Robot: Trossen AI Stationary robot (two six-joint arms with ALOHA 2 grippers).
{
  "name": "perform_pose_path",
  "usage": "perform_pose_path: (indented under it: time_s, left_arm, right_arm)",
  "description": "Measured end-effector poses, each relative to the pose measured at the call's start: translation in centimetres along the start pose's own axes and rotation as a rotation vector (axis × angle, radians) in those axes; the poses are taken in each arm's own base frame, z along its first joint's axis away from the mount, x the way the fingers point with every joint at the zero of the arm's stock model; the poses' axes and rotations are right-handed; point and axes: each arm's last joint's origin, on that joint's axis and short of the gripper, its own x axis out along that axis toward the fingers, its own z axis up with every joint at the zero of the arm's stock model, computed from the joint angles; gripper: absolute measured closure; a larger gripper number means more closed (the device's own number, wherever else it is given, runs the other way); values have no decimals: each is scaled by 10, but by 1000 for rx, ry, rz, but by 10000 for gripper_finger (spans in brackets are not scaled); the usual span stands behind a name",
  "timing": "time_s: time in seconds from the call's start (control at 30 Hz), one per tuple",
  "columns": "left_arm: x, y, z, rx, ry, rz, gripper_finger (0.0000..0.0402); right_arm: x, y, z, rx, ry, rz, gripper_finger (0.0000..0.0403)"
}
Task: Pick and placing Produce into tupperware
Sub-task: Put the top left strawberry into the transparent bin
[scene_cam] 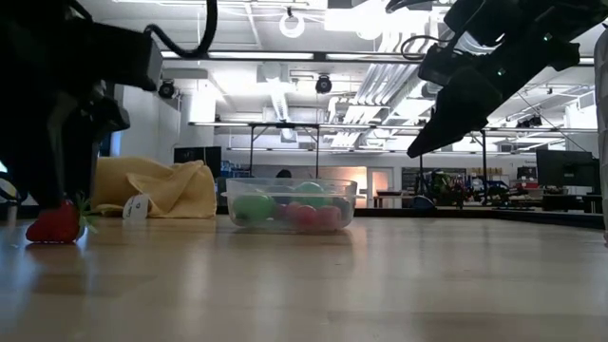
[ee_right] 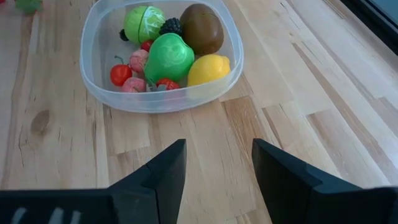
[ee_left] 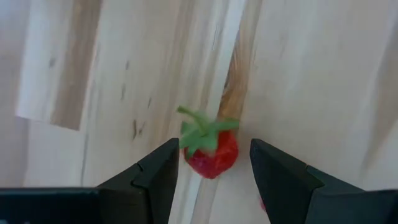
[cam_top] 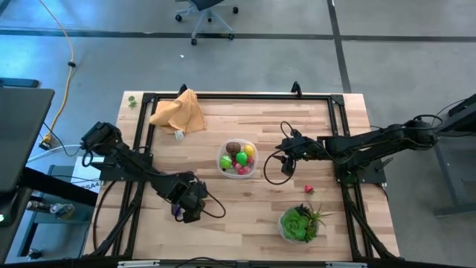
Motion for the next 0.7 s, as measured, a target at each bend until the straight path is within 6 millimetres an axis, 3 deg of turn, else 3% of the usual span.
perform_pose_path:
  time_s: [0.3, 0.7]
  left_arm:
    - [15, 3, 6, -8, 46, -8, 215]
    - [16, 3, 8, 46, 18, -8, 215]
  right_arm:
    - [0, 0, 0, 0, 0, 0, 227]
    - [0, 0, 0, 1, -3, 1, 227]
